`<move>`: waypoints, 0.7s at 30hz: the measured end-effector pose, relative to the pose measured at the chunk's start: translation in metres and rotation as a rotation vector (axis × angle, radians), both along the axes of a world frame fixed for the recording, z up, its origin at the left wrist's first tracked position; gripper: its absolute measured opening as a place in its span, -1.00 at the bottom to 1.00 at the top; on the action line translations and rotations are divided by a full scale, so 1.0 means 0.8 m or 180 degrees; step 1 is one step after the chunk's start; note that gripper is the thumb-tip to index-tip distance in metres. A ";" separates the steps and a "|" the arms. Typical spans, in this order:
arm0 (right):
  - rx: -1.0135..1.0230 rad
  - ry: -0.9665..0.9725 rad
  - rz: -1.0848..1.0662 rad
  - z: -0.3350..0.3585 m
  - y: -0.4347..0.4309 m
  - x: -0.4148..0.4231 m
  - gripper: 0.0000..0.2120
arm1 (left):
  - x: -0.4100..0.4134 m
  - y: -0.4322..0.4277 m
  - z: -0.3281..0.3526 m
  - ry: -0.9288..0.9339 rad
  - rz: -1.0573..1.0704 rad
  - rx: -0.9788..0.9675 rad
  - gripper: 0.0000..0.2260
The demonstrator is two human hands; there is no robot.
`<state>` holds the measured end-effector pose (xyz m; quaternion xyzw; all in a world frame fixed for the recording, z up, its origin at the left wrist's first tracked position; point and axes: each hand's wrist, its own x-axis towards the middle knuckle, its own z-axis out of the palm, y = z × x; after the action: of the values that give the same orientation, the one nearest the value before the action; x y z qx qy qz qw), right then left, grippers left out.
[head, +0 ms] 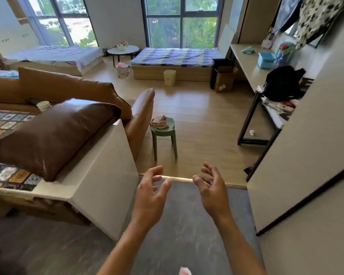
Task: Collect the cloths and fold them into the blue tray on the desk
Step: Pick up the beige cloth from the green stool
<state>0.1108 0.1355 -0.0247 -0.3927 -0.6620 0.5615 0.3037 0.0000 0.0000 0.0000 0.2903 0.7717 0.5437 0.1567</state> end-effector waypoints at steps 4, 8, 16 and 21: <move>0.0092 -0.0057 0.0246 0.004 0.070 -0.068 -0.49 | -0.062 0.068 0.004 0.0095 0.0173 -0.0037 -0.67; 0.0020 -0.0048 0.0332 0.001 0.135 -0.139 -0.49 | -0.118 0.136 -0.008 -0.0010 0.0162 -0.0097 -0.67; -0.0050 -0.0269 0.0307 -0.039 0.284 -0.276 -0.50 | -0.266 0.290 -0.059 -0.0315 0.0121 -0.0215 -0.61; -0.0052 -0.0448 0.0248 -0.043 0.392 -0.359 -0.53 | -0.368 0.396 -0.074 -0.0454 -0.0052 -0.0339 -0.60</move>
<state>-0.1764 0.4492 -0.0590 -0.4076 -0.6919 0.5492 0.2311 -0.2944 0.3171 -0.0596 0.2484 0.7841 0.5199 0.2309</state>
